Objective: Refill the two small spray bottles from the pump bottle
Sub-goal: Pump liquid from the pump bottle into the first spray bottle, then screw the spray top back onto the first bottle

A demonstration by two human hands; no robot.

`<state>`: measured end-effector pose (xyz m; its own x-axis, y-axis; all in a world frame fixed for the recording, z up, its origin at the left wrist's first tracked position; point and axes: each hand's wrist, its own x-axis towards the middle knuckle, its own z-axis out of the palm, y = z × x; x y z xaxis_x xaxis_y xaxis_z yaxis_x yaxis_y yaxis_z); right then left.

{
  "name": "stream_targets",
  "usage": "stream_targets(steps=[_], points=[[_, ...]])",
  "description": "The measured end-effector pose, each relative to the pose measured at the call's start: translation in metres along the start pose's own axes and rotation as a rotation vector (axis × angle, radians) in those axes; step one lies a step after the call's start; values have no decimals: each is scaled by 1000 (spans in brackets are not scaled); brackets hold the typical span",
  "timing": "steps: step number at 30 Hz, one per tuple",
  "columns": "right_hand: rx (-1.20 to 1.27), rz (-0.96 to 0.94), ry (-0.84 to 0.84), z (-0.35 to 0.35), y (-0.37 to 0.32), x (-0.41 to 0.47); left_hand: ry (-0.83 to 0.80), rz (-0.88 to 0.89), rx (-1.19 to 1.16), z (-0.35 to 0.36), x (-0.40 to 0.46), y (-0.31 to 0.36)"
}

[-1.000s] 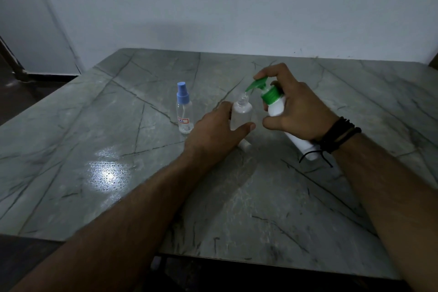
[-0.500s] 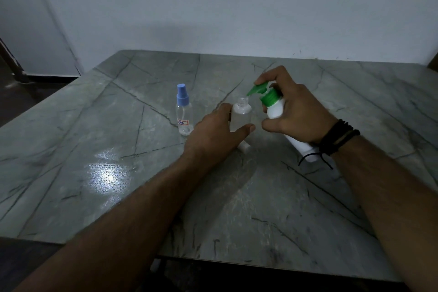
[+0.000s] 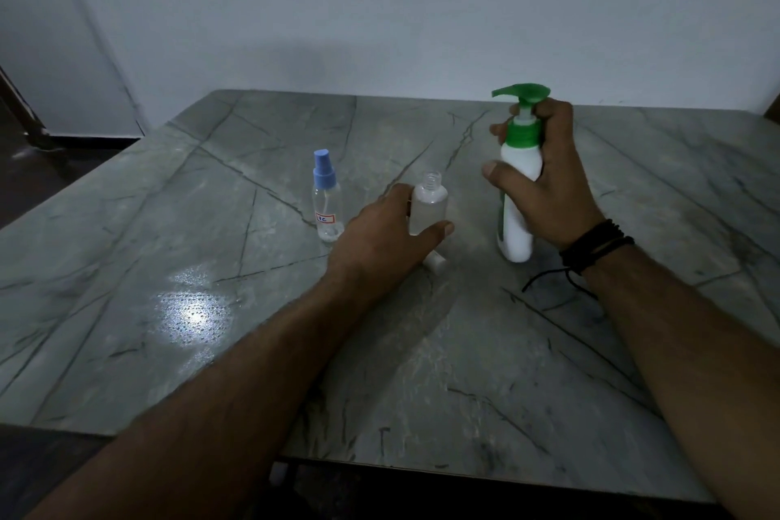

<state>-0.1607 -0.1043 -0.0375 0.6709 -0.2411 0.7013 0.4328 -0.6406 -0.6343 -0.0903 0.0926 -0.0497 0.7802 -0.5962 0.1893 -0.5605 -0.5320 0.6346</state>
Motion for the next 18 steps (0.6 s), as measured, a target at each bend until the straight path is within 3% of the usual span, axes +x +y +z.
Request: stream_targets(steps=[18], points=[[80, 125, -22, -4, 8, 2, -18, -7, 10, 1, 3, -3]])
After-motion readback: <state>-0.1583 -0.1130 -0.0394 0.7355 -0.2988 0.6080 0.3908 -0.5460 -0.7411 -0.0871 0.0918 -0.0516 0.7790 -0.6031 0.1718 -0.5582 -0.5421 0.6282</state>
